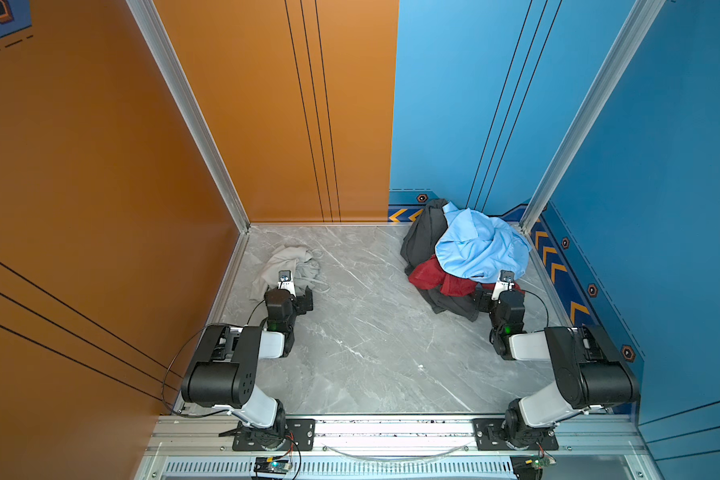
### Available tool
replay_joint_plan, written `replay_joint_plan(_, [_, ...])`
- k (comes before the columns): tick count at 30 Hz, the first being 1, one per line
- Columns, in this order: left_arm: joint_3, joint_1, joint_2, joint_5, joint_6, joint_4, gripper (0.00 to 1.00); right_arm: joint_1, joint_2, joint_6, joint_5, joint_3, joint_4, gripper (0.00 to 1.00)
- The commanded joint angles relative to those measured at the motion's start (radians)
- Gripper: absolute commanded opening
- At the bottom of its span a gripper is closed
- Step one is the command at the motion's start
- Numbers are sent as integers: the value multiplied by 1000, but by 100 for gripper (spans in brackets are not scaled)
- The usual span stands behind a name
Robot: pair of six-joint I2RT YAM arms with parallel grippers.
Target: Pick out a specific cloth from the pile
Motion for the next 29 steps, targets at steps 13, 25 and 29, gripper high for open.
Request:
replay_joint_plan(13, [-8, -4, 1, -32, 21, 29, 98, 9, -8, 7, -17, 10, -29, 100])
replay_joint_plan(25, [-7, -4, 1, -33, 20, 31, 98, -1, -7, -4, -81, 16, -42, 100])
replay_joint_plan(29, [-7, -4, 0, -33, 21, 30, 98, -10, -7, 2, -99, 17, -44, 100])
